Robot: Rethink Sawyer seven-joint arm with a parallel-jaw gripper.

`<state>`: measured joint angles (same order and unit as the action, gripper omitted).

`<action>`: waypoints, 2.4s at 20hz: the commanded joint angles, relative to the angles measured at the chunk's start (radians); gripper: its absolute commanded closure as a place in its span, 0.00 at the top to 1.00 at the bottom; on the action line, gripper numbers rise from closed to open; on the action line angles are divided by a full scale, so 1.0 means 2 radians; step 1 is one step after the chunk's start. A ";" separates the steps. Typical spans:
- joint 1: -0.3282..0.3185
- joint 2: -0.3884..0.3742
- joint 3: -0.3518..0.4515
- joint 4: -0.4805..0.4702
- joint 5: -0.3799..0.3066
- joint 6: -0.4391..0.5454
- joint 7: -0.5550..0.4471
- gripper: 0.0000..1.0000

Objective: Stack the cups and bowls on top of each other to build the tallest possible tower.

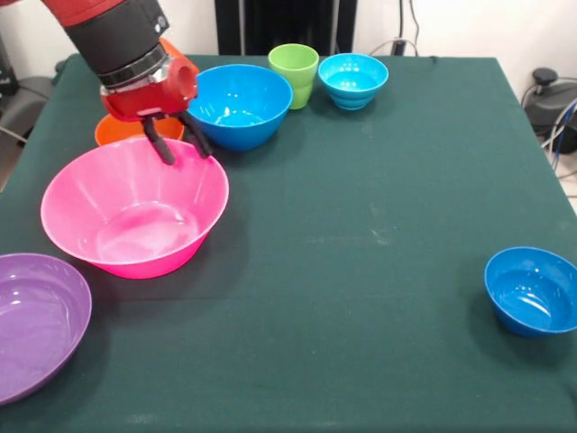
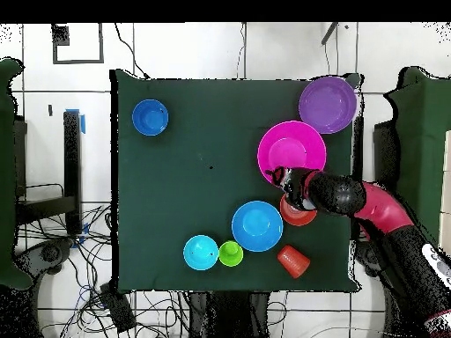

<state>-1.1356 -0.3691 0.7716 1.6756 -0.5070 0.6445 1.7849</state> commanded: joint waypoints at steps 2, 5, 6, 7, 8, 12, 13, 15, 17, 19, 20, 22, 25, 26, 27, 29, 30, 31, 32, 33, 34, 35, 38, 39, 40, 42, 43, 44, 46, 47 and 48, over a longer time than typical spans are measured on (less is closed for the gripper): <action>0.019 0.012 0.041 -0.017 -0.026 0.017 -0.124 1.00; 0.057 -0.052 -0.002 -0.001 -0.104 -0.086 -0.052 1.00; 0.084 -0.078 -0.032 0.006 -0.135 -0.127 -0.007 1.00; 0.115 -0.097 -0.064 0.010 -0.161 -0.167 0.039 1.00; 0.145 -0.106 -0.097 0.013 -0.176 -0.202 0.081 1.00; 0.249 -0.120 -0.218 0.017 -0.168 -0.282 0.186 1.00; 0.269 -0.123 -0.243 0.020 -0.158 -0.294 0.196 1.00; 0.310 -0.130 -0.292 0.026 -0.133 -0.312 0.211 1.00; 0.341 -0.136 -0.326 0.034 -0.107 -0.323 0.217 1.00; 0.366 -0.140 -0.349 0.039 -0.084 -0.325 0.222 1.00; 0.382 -0.141 -0.365 0.041 -0.074 -0.329 0.228 1.00; 0.410 -0.143 -0.389 0.040 -0.056 -0.328 0.239 1.00; 0.426 -0.153 -0.399 0.045 -0.041 -0.314 0.241 1.00; 0.426 -0.157 -0.397 0.047 -0.039 -0.310 0.239 1.00; 0.420 -0.158 -0.389 0.046 -0.039 -0.308 0.232 1.00; 0.365 -0.157 -0.326 0.051 -0.052 -0.299 0.195 1.00; 0.312 -0.151 -0.262 0.055 -0.065 -0.284 0.159 1.00; 0.271 -0.141 -0.216 0.054 -0.068 -0.261 0.127 1.00; 0.236 -0.131 -0.178 0.051 -0.069 -0.238 0.098 1.00; 0.209 -0.122 -0.148 0.046 -0.065 -0.214 0.073 1.00; 0.184 -0.114 -0.123 0.043 -0.060 -0.193 0.052 1.00; 0.163 -0.107 -0.100 0.039 -0.055 -0.168 0.028 1.00; 0.120 -0.091 -0.057 0.019 -0.045 -0.101 -0.027 1.00; 0.110 -0.088 -0.047 0.010 -0.042 -0.079 -0.044 1.00; 0.099 -0.084 -0.037 0.003 -0.044 -0.063 -0.058 1.00; 0.084 -0.075 -0.022 -0.008 -0.043 -0.036 -0.078 1.00; 0.078 -0.073 -0.017 -0.011 -0.045 -0.028 -0.083 1.00; 0.075 -0.072 -0.013 -0.012 -0.047 -0.024 -0.086 1.00; 0.075 -0.073 -0.010 -0.019 -0.055 -0.017 -0.088 1.00; 0.078 -0.074 -0.014 -0.020 -0.067 -0.025 -0.085 1.00; 0.083 -0.074 -0.020 -0.021 -0.087 -0.046 -0.079 1.00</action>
<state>-1.0297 -0.5667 0.5949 1.6841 -0.6068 0.4982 1.9364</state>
